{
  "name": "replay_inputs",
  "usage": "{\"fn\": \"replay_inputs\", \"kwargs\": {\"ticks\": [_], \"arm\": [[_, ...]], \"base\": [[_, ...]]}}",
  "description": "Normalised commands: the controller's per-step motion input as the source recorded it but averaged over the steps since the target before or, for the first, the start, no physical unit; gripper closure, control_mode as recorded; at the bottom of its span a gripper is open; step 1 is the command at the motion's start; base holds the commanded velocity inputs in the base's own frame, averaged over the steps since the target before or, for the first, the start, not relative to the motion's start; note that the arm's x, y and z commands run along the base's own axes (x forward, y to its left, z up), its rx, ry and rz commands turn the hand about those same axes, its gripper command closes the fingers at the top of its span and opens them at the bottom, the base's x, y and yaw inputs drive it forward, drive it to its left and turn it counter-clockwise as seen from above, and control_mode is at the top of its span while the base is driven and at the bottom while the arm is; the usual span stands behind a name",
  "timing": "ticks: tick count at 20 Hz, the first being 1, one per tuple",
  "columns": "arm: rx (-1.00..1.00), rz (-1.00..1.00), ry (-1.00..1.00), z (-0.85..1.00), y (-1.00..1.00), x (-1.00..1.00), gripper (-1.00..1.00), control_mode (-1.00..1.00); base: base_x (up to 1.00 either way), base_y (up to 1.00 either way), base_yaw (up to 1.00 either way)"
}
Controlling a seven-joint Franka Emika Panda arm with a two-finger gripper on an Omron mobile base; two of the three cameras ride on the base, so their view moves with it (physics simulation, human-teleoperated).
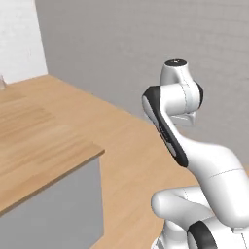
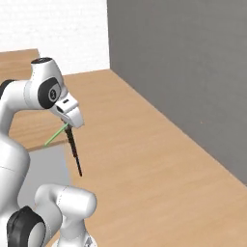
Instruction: Take a straw from the drawer in front and place it inside the glass cup on the dining counter.
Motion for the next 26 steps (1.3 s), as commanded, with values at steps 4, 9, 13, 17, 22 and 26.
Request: {"fn": "replay_inputs", "kwargs": {"ticks": [4, 9, 13, 17, 22, 26], "arm": [[0.0, 0.0, 0.0, 0.0, 0.0, 0.0, 1.0, 1.0], [0.0, 0.0, 0.0, 0.0, 0.0, 0.0, 1.0, 1.0], [0.0, 0.0, 0.0, 0.0, 0.0, 0.0, 1.0, 1.0], [0.0, 0.0, 0.0, 0.0, 0.0, 0.0, 1.0, 1.0], [0.0, 0.0, 0.0, 0.0, 0.0, 0.0, 1.0, 1.0], [0.0, 0.0, 0.0, 0.0, 0.0, 0.0, 1.0, 1.0]], "base": [[0.78, -0.57, 0.61], [0.77, -0.58, 0.61], [0.68, -0.67, 0.59], [0.67, -0.67, 0.58], [0.67, -0.72, 0.55], [0.67, -0.82, 0.51]]}}
